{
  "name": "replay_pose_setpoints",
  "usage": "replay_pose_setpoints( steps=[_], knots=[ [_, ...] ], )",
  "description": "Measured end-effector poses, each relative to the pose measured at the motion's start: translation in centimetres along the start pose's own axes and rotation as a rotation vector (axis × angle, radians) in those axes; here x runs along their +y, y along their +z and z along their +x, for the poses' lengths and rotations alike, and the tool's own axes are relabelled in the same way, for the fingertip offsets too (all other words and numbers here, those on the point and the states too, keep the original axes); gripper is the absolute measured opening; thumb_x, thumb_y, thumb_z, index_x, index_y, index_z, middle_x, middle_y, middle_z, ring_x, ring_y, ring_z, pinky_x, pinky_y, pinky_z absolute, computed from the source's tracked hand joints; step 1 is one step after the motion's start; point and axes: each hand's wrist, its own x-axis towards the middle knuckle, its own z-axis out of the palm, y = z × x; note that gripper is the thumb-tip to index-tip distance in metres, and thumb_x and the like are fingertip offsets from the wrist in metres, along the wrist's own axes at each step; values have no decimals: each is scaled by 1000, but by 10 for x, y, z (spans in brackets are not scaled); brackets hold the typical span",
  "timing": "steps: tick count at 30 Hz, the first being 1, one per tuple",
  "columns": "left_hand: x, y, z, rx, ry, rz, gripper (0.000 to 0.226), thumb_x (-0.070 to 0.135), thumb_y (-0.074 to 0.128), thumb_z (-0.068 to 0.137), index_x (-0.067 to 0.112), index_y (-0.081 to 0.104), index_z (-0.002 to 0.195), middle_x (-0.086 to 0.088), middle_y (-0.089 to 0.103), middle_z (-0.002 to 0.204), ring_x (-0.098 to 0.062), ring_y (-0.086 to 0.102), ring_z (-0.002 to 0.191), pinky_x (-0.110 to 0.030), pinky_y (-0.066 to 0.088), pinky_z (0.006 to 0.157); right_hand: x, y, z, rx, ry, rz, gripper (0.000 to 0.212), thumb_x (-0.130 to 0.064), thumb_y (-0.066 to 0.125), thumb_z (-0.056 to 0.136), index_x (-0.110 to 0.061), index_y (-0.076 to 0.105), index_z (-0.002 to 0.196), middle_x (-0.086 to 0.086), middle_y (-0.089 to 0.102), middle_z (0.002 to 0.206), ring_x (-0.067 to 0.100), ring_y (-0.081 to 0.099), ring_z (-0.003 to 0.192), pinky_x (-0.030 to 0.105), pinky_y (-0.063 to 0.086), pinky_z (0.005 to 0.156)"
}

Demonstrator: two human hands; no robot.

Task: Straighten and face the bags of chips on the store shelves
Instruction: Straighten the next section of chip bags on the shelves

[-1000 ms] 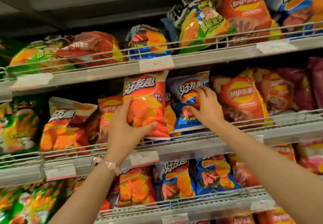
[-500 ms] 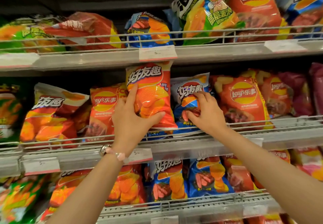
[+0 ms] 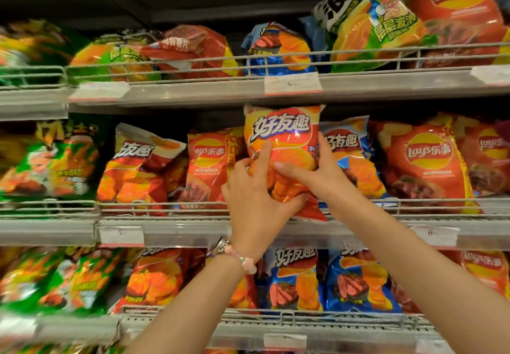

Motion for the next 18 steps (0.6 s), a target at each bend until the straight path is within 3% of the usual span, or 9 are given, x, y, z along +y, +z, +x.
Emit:
replay_pose_setpoints(
  steps=[4,9,14,18],
  knots=[
    [1,-4,-2,-15,11,39,102,78,49,58,38,24,148,-7,45,125,-25,42,120,-40,33,91,2,7,-2,91,-10,-4,96,-26,81,69,-34,23,145,-14,46,116,9,50,106,32,47,92],
    [-11,-29,-3,-190,16,-91,100,86,47,59,54,7,145,2,31,145,-16,28,136,-41,28,110,6,2,1,180,-30,-29,98,-26,83,67,-33,24,145,-8,47,126,15,51,112,36,49,90],
    [-66,-50,34,7,-227,-111,82,57,68,78,22,33,144,-5,38,139,-22,36,131,-28,30,100,8,-13,4,211,-59,-32,102,-22,85,62,-30,26,145,-9,46,122,14,52,106,33,46,84],
    [-101,-45,58,-179,-399,-2,119,65,78,60,23,13,150,-12,28,148,-30,31,136,-43,34,110,13,-18,5,215,-45,-29,102,-21,84,64,-31,24,146,-9,45,121,14,51,107,32,45,81]
  ],
)
